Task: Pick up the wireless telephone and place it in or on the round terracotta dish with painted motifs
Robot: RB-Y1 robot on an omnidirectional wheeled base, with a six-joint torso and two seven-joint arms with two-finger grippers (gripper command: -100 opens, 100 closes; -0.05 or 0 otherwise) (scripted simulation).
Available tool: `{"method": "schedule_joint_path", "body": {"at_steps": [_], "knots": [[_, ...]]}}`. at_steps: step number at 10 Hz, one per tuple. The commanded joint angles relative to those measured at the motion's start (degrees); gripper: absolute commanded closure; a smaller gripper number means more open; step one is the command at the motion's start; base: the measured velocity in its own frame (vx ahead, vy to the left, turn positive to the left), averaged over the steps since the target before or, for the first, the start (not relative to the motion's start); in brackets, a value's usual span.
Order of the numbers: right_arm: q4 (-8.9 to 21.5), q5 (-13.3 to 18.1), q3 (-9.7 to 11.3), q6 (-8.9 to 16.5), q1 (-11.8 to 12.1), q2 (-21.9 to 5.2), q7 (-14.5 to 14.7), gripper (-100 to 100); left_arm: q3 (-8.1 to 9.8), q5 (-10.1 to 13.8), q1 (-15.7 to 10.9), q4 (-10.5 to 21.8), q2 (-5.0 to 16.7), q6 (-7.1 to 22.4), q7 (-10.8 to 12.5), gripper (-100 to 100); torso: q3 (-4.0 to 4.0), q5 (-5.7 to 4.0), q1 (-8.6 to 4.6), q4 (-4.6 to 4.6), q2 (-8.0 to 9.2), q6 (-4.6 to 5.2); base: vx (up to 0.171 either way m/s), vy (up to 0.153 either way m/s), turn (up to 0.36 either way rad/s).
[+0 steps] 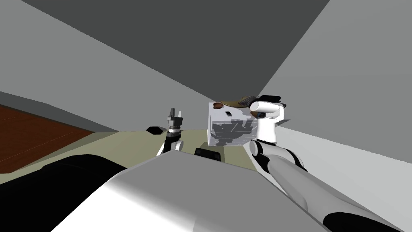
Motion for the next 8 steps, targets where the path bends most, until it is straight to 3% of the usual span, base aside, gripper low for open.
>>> {"method": "schedule_joint_path", "body": {"at_steps": [1, 3, 4, 6, 7, 8], "knots": [[2.86, -0.63, 0.17, 2.86, -2.52, -0.29, -1.59, -100, 0.00, 0.00, 0.00, 0.00, 0.00, 0.00, 0.00, 0, 0.00, 0.00, 0.00, 0.00, 0.00, 0.00, 0.021, 0.040, -0.019], [2.99, -0.63, 0.17, 5.72, -2.52, -0.29, -1.59, -100, 0.00, 0.00, 0.00, 0.00, 0.00, 0.00, 0.00, 0, -0.02, 0.01, 0.06, -0.01, -0.04, 0.00, 0.016, 0.038, -0.005], [5.50, -1.32, 0.39, 7.73, -4.91, -0.65, -2.98, -100, 0.00, 0.00, 0.00, 0.00, 0.00, 0.00, 0.00, 0, 0.00, 0.00, 0.00, 0.00, 0.00, 0.00, 0.023, 0.051, -0.017], [6.06, -1.32, 0.39, 10.30, -4.91, -0.65, -2.98, -100, 0.00, 0.00, 0.00, 0.00, 0.00, 0.00, 0.00, 0, -0.02, 0.01, 0.07, -0.01, -0.04, 0.00, 0.015, 0.035, -0.005], [8.43, -1.99, 0.67, 12.21, -7.16, -1.00, -4.26, -100, 0.00, 0.00, 0.00, 0.00, 0.00, 0.00, 0.00, 0, 0.00, -0.01, -0.02, -0.01, 0.01, 0.00, 0.019, 0.048, -0.013], [9.14, -1.99, 0.67, 13.63, -7.16, -1.00, -4.26, -100, 0.00, 0.00, 0.00, 0.00, 0.00, 0.00, 0.00, 0, -0.01, 0.01, 0.06, 0.00, -0.02, 0.00, 0.023, 0.051, -0.010]]}}
